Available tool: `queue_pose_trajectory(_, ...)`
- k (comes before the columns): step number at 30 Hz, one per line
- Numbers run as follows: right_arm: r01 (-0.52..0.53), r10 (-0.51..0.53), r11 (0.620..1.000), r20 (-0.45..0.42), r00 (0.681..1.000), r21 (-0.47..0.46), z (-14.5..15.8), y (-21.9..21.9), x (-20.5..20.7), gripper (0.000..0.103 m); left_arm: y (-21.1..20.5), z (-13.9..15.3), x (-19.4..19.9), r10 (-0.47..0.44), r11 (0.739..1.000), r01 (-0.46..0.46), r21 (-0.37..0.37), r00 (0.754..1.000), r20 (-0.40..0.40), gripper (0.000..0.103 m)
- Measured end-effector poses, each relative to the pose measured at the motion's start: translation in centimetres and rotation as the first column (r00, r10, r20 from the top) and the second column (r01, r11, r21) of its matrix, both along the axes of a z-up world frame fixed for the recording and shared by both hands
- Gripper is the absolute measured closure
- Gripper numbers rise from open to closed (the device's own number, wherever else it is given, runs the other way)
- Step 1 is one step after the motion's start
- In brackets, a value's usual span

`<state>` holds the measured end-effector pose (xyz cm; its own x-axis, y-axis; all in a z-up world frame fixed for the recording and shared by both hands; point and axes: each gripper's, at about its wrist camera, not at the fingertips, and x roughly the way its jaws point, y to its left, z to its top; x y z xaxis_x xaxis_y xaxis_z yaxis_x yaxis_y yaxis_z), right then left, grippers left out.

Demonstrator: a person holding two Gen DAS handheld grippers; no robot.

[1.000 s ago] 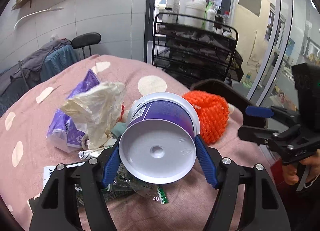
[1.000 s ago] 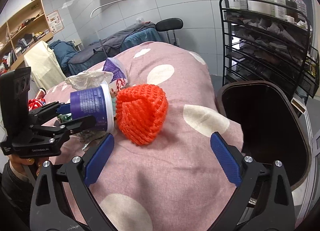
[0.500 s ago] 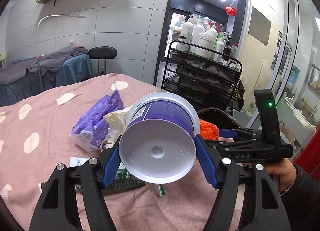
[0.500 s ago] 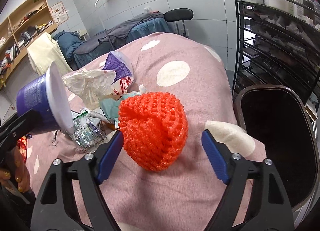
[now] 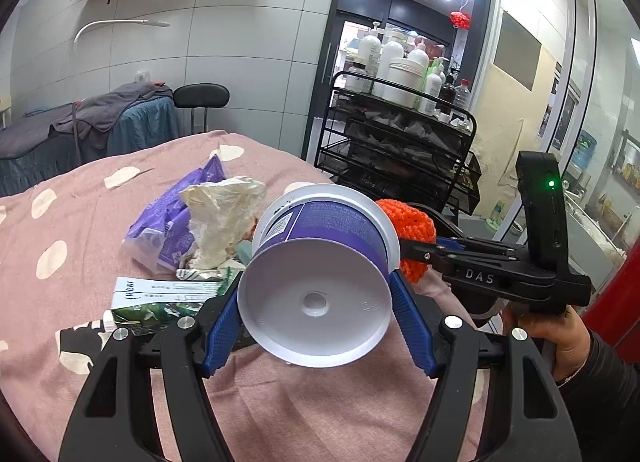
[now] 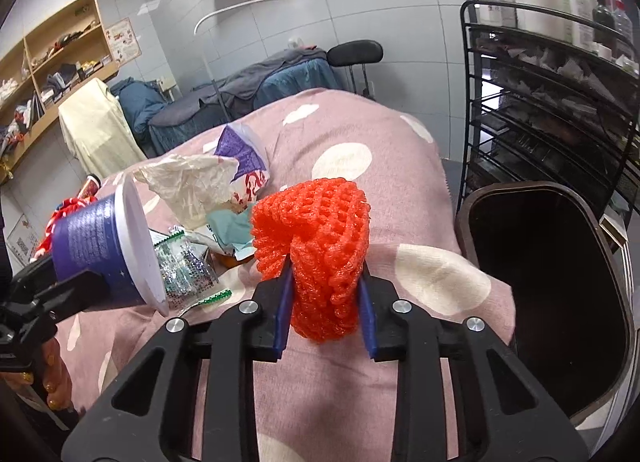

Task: Collect trash
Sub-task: 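Carry the orange net over the bin and open the right tool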

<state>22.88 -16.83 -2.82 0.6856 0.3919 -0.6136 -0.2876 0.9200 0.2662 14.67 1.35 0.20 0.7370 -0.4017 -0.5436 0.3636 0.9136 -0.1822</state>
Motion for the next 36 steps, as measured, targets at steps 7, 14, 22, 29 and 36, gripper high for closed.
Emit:
queue_pose_trajectory(7, 0.079, -0.079, 0.997, 0.03, 0.996, 0.011, 0.9, -3.6, -1.9, 0.074, -3.0, 0.0, -0.3, -0.064, 0.998, 0.064, 0.001, 0.998, 0.001, 0.034)
queue_pose_trajectory(14, 0.179, -0.18, 0.984, 0.03, 0.983, 0.024, 0.9, -8.2, -3.2, 0.074, -6.6, -0.3, -0.5, -0.137, 0.99, 0.137, 0.009, 0.991, -0.001, 0.034)
queue_pose_trajectory(22, 0.321, -0.322, 0.946, -0.023, 0.947, -0.039, -1.3, -13.3, -2.6, 0.074, -10.4, -0.2, -0.2, -0.211, 0.977, 0.211, 0.014, 0.978, -0.003, 0.034)
queue_pose_trajectory(29, 0.41, -0.421, 0.907, -0.143, 0.896, -0.1, -5.8, -17.5, -0.6, 0.074, -13.1, -0.4, 0.7, -0.251, 0.968, 0.252, 0.023, 0.968, -0.021, 0.034)
queue_pose_trajectory(36, 0.428, -0.46, 0.886, -0.215, 0.861, -0.18, -9.2, -18.7, 1.0, 0.074, -14.8, -1.1, 1.6, -0.273, 0.961, 0.274, 0.026, 0.96, -0.056, 0.034)
